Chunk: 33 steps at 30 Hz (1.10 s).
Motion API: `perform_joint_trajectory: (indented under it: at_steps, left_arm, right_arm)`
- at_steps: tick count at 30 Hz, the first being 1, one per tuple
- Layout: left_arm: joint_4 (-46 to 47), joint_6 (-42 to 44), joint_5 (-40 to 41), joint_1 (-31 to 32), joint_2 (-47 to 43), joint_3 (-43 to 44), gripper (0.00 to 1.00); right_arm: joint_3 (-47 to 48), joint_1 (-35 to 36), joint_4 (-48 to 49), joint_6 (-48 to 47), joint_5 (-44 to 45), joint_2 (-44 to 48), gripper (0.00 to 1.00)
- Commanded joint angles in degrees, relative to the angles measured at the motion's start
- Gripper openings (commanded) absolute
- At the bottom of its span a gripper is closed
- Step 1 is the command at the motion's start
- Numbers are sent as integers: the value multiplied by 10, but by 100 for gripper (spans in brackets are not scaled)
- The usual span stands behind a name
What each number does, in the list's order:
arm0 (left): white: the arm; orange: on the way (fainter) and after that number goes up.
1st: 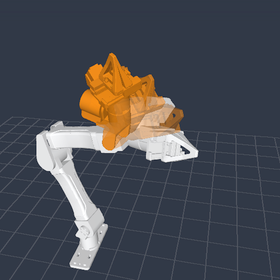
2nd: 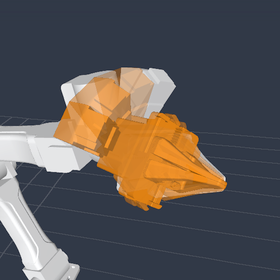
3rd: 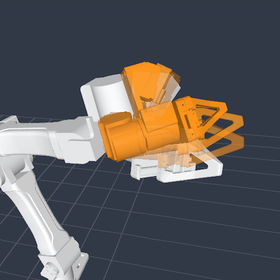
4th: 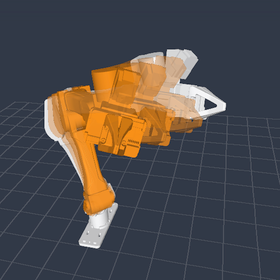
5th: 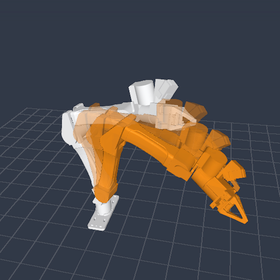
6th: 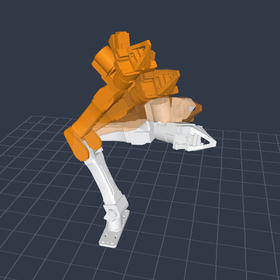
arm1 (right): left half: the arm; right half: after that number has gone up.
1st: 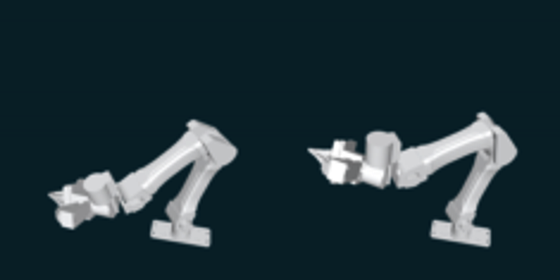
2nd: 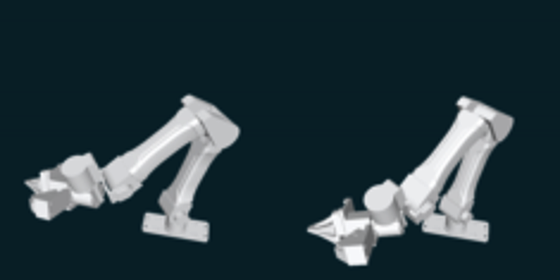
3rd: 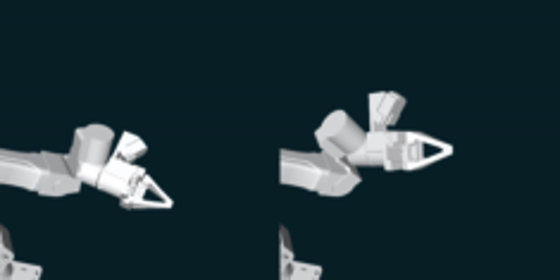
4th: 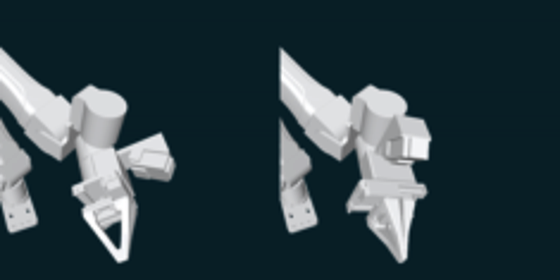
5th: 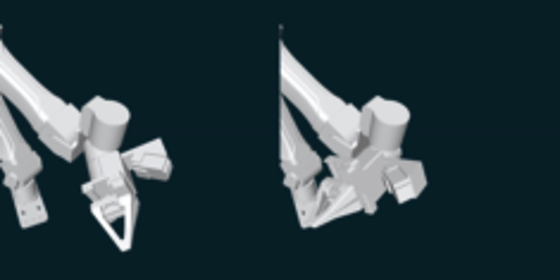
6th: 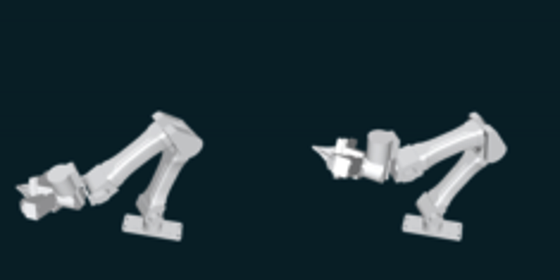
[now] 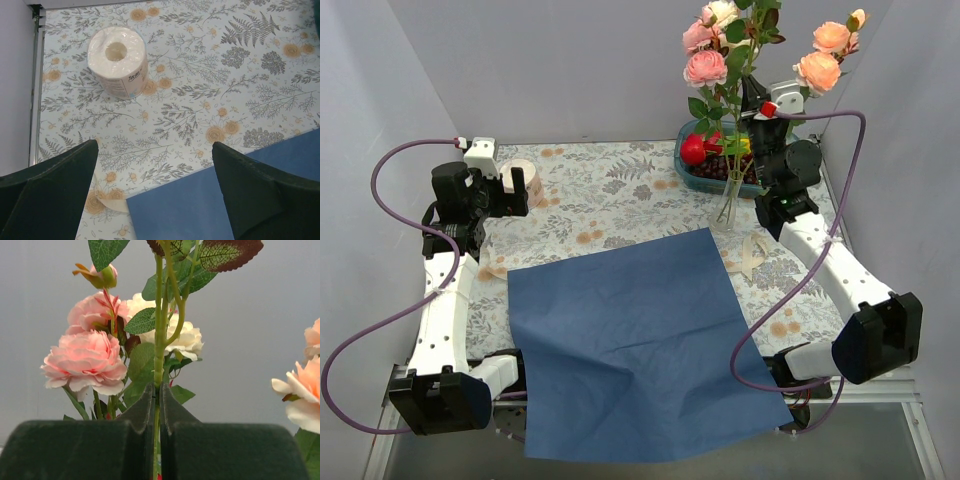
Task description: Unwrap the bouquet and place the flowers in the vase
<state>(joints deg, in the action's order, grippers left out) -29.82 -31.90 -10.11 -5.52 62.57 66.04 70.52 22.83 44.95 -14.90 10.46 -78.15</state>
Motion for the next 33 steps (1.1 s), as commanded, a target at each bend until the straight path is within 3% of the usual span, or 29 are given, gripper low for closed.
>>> perform_joint_trajectory:
  at_steps: [1, 10, 21, 30, 31, 33]
  left_arm:
    - [12, 8, 0, -4, -7, -6, 98]
    - [20, 9, -1, -5, -13, -24, 98]
    - [19, 7, -4, -4, -6, -18, 98]
    - [18, 2, -3, -4, -9, -21, 98]
    - [18, 2, -3, -4, -9, -20, 98]
    - [15, 3, -2, -4, -8, -17, 98]
  right_arm:
    - [-20, -9, 58, 28, 13, 11, 1]
    - [-79, -9, 100, 63, 47, 20, 1]
    - [-237, -9, 192, 96, 72, 43, 1]
    - [-275, -6, 204, 118, 68, 43, 1]
    - [-275, -2, 202, 119, 66, 44, 3]
    - [-274, 4, 190, 116, 68, 47, 21]
